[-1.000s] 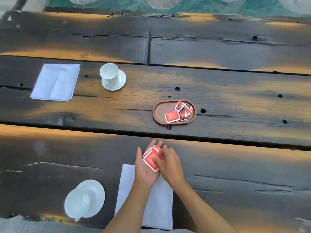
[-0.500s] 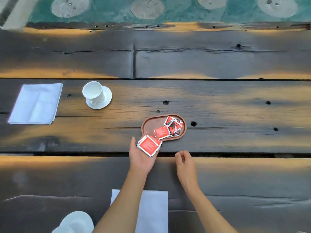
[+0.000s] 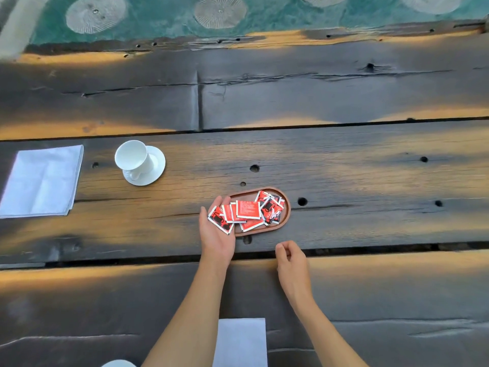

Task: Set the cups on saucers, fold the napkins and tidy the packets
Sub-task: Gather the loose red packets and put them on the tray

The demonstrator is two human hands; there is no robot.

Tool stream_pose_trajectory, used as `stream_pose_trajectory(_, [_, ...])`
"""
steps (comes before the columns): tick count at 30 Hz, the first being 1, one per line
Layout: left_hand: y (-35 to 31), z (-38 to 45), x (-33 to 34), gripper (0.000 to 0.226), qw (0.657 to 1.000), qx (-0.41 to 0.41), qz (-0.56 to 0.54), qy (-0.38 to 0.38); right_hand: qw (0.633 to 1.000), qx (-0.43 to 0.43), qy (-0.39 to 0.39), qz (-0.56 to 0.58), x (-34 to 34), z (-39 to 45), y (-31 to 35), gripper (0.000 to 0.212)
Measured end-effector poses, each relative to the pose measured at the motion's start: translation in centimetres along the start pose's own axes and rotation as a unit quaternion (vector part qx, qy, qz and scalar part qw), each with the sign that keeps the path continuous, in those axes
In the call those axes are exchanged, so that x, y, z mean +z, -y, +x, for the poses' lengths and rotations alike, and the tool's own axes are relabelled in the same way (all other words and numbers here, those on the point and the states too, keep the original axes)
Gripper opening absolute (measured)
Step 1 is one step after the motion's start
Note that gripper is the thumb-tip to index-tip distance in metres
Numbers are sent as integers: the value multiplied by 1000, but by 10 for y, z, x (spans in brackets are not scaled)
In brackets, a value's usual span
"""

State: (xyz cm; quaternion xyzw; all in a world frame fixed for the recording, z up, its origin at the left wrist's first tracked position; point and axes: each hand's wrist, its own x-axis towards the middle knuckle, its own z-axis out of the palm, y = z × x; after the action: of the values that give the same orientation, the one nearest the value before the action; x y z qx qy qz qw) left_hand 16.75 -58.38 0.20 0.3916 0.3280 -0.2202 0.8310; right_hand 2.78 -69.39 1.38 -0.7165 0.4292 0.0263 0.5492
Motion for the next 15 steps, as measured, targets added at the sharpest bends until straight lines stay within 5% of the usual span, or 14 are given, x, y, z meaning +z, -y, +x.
stream_pose_trajectory(7, [5,0,10,35,994,59,92,-17,1000,11,4,11,3,3,1,27])
stream_pose_trajectory(15, [-8,-8,6,74,968,106,220,54,999,20,15,23,1,4,-1,27])
